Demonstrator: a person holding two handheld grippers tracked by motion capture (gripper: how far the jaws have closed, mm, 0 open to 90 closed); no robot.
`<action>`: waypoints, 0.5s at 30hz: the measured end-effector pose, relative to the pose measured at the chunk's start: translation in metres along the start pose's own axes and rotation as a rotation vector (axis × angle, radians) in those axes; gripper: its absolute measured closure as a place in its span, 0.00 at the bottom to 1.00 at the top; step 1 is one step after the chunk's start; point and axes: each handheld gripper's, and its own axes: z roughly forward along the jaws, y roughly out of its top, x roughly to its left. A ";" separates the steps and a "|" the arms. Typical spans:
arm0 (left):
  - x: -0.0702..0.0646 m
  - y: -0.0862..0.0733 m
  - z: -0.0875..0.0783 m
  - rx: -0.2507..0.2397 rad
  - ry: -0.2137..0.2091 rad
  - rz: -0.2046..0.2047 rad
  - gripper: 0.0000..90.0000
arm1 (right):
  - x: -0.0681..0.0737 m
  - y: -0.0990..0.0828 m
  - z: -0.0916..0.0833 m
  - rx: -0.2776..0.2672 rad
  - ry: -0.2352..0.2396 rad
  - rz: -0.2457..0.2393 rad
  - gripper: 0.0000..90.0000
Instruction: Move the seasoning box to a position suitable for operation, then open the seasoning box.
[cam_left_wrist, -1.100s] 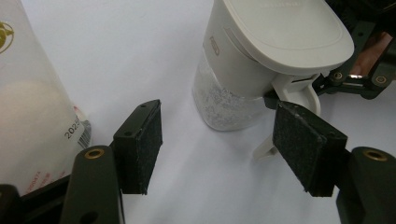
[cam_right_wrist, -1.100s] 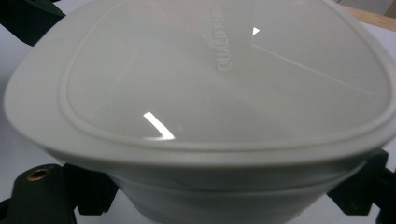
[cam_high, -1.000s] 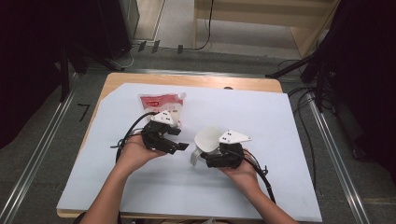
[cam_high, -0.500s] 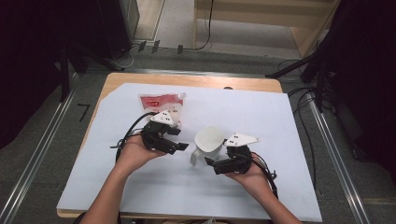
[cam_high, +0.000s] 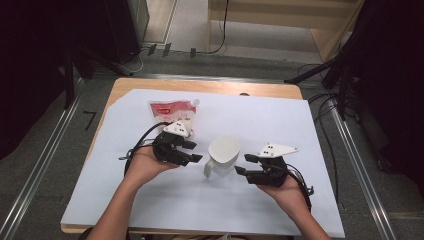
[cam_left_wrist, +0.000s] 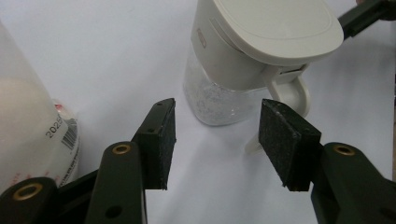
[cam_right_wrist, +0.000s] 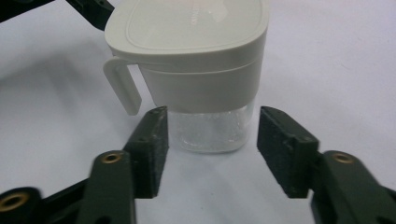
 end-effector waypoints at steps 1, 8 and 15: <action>0.000 0.000 0.000 0.000 0.000 0.000 0.53 | 0.000 0.000 0.000 0.000 0.000 0.000 0.53; 0.001 -0.002 0.003 0.002 -0.026 -0.010 0.61 | 0.000 0.001 -0.001 0.000 0.030 0.013 0.75; -0.001 -0.002 0.005 0.007 -0.089 -0.055 0.97 | -0.001 0.002 -0.006 -0.029 0.050 0.025 0.95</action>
